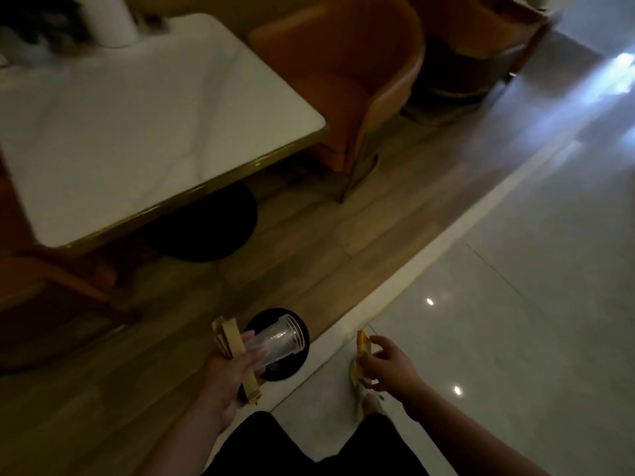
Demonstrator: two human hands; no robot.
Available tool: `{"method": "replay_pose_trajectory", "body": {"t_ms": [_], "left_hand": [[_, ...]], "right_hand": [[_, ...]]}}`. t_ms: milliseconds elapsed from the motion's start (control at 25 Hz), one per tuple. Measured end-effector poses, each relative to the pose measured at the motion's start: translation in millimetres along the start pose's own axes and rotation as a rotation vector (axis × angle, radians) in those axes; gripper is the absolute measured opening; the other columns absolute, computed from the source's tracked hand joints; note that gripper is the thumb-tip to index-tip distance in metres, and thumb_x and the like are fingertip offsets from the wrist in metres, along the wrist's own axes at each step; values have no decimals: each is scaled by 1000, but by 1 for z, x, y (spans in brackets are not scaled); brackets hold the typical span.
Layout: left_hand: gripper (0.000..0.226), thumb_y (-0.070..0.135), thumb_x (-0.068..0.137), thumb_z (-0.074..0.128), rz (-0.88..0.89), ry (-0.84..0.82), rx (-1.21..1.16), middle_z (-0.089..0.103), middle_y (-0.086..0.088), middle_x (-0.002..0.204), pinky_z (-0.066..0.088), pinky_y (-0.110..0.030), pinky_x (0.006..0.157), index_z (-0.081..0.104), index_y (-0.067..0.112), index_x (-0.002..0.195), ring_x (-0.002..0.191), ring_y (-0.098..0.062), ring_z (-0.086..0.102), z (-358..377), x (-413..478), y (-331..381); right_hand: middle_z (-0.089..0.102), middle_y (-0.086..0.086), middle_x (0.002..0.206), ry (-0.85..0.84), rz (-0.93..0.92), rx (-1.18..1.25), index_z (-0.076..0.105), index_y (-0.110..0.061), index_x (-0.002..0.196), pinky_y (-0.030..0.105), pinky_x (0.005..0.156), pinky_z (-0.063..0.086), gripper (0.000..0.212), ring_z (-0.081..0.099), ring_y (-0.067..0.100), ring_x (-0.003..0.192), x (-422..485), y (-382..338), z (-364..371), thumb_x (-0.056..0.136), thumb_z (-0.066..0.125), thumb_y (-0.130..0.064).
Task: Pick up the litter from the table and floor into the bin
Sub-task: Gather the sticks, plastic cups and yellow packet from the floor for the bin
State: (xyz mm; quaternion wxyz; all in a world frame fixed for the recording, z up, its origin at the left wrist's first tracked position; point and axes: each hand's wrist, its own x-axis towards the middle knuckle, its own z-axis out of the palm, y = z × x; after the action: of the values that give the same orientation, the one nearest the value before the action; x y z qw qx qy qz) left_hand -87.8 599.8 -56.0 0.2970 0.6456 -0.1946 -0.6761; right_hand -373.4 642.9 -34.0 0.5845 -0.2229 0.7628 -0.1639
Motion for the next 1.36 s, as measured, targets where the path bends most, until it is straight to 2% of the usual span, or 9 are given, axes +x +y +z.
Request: {"method": "replay_pose_trajectory", "body": {"t_ms": [120,240,320,400,600,760,960,1160,1360], "left_hand": [[38,17,75,80,0,191,-155,74,-7,102,50,-38,71,69,30,109,86,-28,69,31,6,-14],[40,16,70,84,-16,399,-314,78,-9,93,54,-37,67,72,26,107,80,-27,71,59,-7,-35],[35,11,70,83,-36,503,-365,79,-7,82,55,-36,65,73,22,102,77,-27,72,73,-17,-50],[31,5,73,80,-55,578,-445,77,-8,80,55,-39,69,72,19,100,77,-28,71,82,-23,-61],[26,5,76,77,-104,602,-584,70,-18,83,49,-33,54,70,15,99,72,-29,67,82,-15,-84],[27,6,75,78,-149,700,-595,73,-16,85,54,-36,62,69,19,97,73,-30,68,80,17,-102],[24,15,71,80,-227,862,-425,73,-6,77,60,-48,74,62,29,74,78,-29,71,78,97,-122],[24,37,69,82,-273,1005,-255,68,4,70,49,-26,55,64,24,80,71,-21,69,92,196,-143],[51,35,63,86,-348,1014,-258,68,2,89,49,-28,65,63,21,105,80,-21,65,87,274,-176]], "right_hand": [[69,6,91,-172,-46,-163,47,-19,136,22,53,55,55,70,13,67,58,-38,-24,86,69,-21],[72,3,84,-262,-111,-412,56,-25,116,31,61,58,39,71,16,71,95,-70,-37,80,70,-27],[72,1,72,-326,-169,-560,61,-21,92,40,67,60,18,69,16,67,108,-90,-33,75,66,-25],[70,3,68,-369,-208,-673,63,-16,85,41,69,60,13,67,18,64,115,-102,-21,73,63,-20],[66,3,73,-438,-233,-900,61,-5,109,32,63,54,34,67,19,68,134,-103,15,75,63,-8],[73,3,96,-459,-251,-982,52,-32,115,36,72,58,42,71,21,83,168,-91,50,76,68,-34],[70,1,108,-500,-337,-1230,54,-29,125,37,82,55,61,67,21,94,251,-90,106,73,58,-60],[67,4,118,-644,-354,-1312,51,-22,132,32,80,48,60,64,23,103,348,-88,161,80,66,-47],[62,-1,125,-752,-349,-1298,52,-17,132,32,87,46,58,59,24,118,419,-55,193,81,72,-35]]}}
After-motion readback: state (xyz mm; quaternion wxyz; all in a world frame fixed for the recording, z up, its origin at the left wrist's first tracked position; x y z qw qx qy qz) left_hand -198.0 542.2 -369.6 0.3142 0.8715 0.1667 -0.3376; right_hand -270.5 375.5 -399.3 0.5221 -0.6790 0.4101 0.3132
